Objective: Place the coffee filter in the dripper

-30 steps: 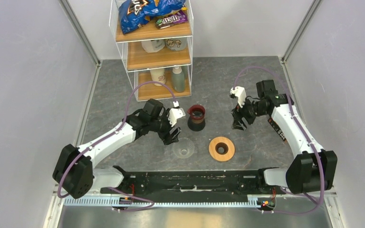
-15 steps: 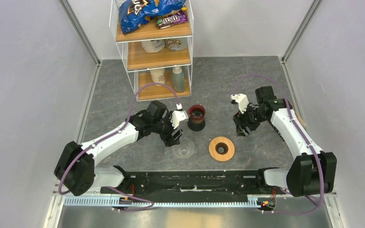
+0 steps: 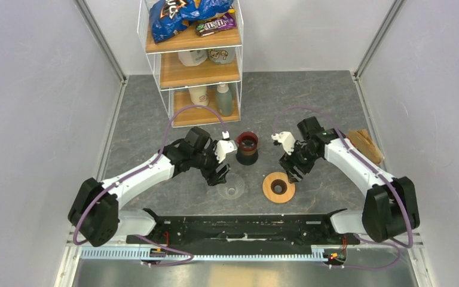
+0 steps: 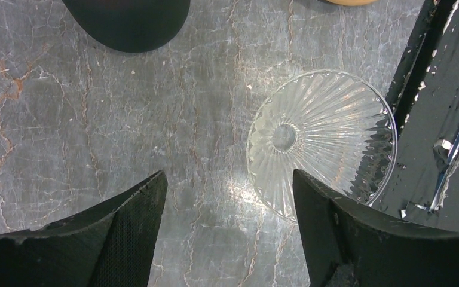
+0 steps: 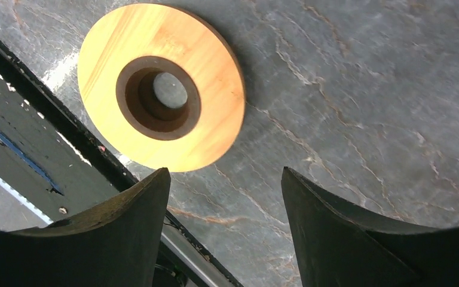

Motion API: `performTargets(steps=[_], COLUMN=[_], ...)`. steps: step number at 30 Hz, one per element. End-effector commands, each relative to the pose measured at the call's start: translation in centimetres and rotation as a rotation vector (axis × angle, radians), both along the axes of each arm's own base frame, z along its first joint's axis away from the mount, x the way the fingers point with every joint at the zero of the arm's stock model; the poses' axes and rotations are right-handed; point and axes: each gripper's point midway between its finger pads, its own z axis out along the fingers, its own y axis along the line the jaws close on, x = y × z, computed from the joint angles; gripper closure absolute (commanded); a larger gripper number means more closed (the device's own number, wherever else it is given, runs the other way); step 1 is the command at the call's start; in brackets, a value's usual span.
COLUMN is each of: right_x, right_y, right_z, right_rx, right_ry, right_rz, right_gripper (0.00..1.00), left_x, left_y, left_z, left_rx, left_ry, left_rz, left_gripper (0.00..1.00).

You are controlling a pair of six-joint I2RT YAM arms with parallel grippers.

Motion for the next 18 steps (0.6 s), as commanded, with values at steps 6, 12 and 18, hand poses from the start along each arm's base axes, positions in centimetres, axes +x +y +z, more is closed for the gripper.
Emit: performTargets(steps=[6,12,18], right_x=[0.9,1.3,1.5], right_y=[2.3,3.3,3.8], right_z=[-3.0,-4.1,-5.3], right_rx=[-0.122,-0.155,-0.176], right_ry=[0.005,0.005,0.019], right_rz=[0.034,0.051,0.066], right_gripper=[0.13,0.13,0.16], left_x=[1.0,1.0,1.1], left_y=[-0.6,-0.5,-0.6], left_z=[3.3,3.5,4.1], left_rx=[-0.051,-0.054,-0.068], left_ry=[-0.077,-0.078,-0.08], left_rz=[0.024,0.037,0.054], left_gripper=[0.16,0.15,0.15])
